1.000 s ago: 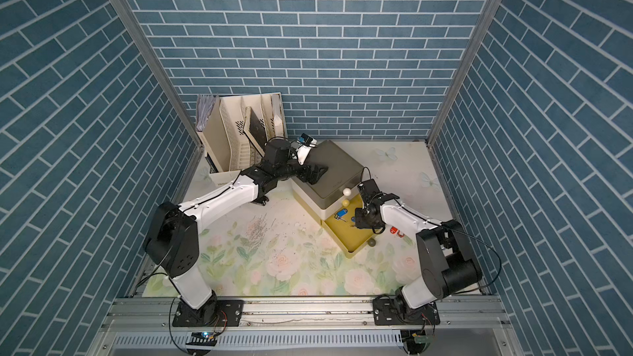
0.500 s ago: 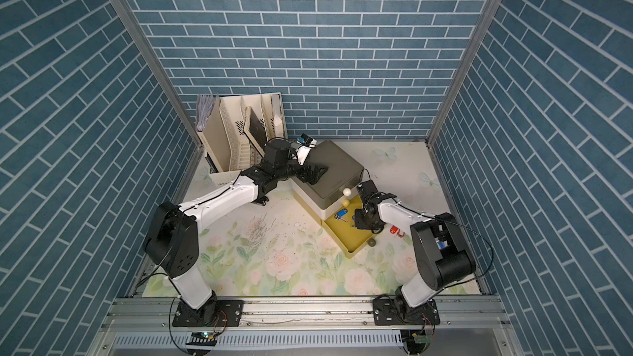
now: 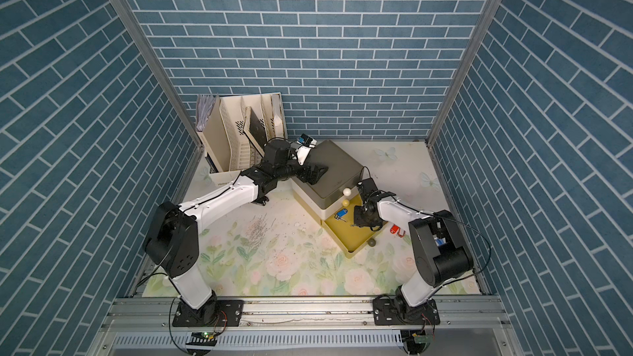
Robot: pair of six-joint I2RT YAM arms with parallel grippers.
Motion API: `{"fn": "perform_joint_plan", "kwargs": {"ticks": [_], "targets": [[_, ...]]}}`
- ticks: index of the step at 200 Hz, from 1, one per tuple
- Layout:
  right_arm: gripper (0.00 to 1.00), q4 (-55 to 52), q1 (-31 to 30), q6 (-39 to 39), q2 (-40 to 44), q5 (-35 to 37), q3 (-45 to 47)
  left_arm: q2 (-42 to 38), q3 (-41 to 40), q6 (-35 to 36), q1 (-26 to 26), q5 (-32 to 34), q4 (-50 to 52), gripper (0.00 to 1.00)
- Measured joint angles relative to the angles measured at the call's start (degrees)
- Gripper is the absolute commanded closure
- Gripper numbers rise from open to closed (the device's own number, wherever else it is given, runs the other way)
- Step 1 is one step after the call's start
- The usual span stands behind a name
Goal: Take the keys out of the drawer
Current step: Pick up the key from the drawer, then place the key at the center of the board.
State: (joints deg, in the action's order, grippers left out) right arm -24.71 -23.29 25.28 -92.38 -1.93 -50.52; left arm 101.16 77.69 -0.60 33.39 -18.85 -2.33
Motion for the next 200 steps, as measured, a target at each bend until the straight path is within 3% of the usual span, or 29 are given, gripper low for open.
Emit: {"fn": "perform_joint_plan", "kwargs": {"ticks": [7, 58, 107, 144, 200], "targets": [[1.00, 0.2, 0.0, 0.1, -0.1, -0.1, -0.1, 0.0, 0.0, 0.0, 0.0, 0.0, 0.0, 0.00], [1.00, -0.6, 0.0, 0.0, 1.1, 0.4, -0.2, 0.1, -0.1, 0.0, -0.1, -0.3, -0.2, 0.00], [1.00, -5.0, 1.6, 0.0, 11.8, 2.9, -5.0, -0.1, 0.1, -0.1, -0.1, -0.3, -0.1, 0.00], [1.00, -6.0, 11.1, -0.7, 19.1, 5.2, -6.4, -0.1, 0.3, -0.5, -0.1, -0.5, 0.1, 0.00], [1.00, -1.5, 24.9, -2.8, 16.2, 4.8, -0.7, -0.1, 1.2, -1.4, -0.3, -0.8, 1.7, 0.00]]}}
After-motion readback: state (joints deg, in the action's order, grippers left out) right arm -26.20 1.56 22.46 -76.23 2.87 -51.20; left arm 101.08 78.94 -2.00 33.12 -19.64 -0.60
